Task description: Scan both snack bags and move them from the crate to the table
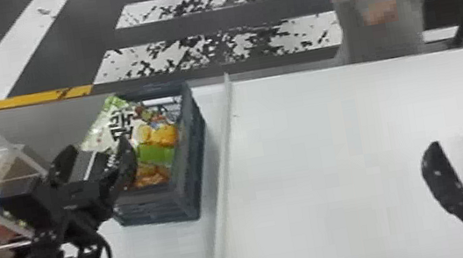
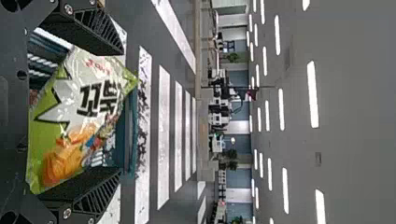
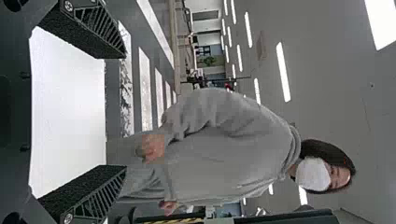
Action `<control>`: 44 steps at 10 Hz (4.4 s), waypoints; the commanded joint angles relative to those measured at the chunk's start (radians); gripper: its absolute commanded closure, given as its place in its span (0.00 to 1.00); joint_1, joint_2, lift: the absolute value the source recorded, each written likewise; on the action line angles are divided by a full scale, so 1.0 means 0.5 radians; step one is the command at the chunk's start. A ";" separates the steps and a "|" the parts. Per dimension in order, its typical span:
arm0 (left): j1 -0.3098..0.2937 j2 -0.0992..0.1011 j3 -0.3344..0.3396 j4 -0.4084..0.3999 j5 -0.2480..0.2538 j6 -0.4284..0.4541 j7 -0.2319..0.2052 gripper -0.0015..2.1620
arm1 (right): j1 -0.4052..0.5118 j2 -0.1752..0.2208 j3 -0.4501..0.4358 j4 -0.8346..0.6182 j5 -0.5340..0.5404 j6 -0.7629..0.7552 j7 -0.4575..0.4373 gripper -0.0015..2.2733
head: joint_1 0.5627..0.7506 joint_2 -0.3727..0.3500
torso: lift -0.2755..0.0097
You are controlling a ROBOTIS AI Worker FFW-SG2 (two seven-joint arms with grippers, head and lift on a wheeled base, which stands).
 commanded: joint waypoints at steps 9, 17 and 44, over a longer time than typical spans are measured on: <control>-0.791 0.146 0.143 0.874 0.032 0.242 -0.243 0.06 | 0.052 0.000 -0.022 -0.036 0.006 0.032 0.016 0.04 | 0.70 0.94 | 0.66; -0.721 0.124 -0.035 0.625 0.029 0.322 -0.255 0.06 | 0.074 0.000 -0.028 -0.067 0.009 0.026 0.016 0.04 | 0.70 0.82 | 0.66; -0.810 -0.216 -1.274 1.021 0.465 0.518 -0.795 0.05 | 0.083 0.006 -0.012 -0.088 0.000 -0.023 0.016 0.04 | 0.70 0.03 | 0.66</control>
